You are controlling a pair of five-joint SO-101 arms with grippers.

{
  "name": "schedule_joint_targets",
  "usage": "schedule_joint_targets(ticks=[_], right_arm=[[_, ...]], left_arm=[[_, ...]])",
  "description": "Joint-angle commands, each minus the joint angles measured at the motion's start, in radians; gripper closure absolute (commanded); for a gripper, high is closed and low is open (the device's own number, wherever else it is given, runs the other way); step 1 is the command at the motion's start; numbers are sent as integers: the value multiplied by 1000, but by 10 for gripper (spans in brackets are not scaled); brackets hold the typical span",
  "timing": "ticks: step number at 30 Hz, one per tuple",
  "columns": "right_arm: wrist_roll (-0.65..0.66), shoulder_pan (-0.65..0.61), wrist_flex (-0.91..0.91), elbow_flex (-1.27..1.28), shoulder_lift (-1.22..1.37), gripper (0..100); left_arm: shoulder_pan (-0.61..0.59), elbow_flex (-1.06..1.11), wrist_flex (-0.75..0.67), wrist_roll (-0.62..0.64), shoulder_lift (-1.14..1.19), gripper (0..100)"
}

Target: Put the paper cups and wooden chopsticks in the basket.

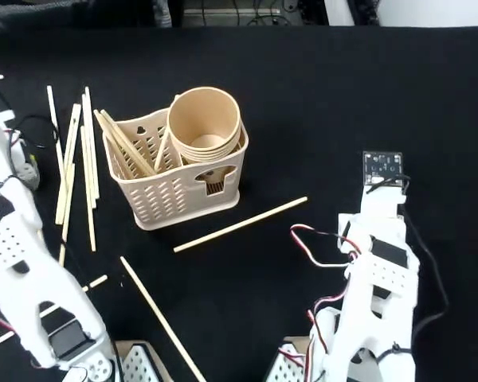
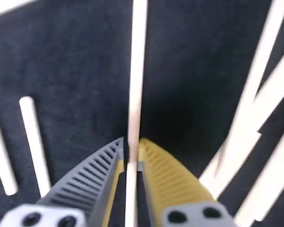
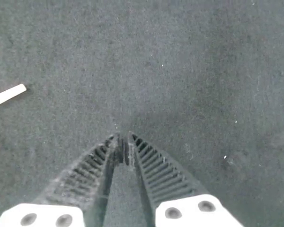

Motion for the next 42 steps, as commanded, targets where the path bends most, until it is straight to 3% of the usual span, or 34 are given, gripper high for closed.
schedule_joint_targets(ticks=[1, 3, 7, 11, 16, 24, 29, 33, 37, 42], right_arm=[[6, -5, -11, -5, -25, 970], [6, -5, -11, -5, -25, 970], [6, -5, -12, -5, -25, 970], [5, -5, -15, -5, -25, 970], [6, -5, -17, -4, -25, 971], [8, -14, -40, 12, -25, 987], [8, -9, -48, 12, -36, 987], [8, -12, -46, 74, -160, 987], [-2, -14, -35, 205, -437, 987], [-3, -75, 164, 340, -883, 987]], left_arm=[[-16, -286, 203, -6, 98, 971], [-13, -398, 288, -8, 100, 971], [-22, -432, 284, -5, -3, 972], [-2, -219, 284, -6, -258, 972], [73, 197, 272, -8, -783, 971], [266, 852, -115, -3, -1613, 971], [372, 1135, -371, 121, -1973, 971], [404, 1239, -486, 204, -2094, 971], [458, 1247, -489, 242, -2116, 971], [587, 1214, -565, 311, -2122, 971]])
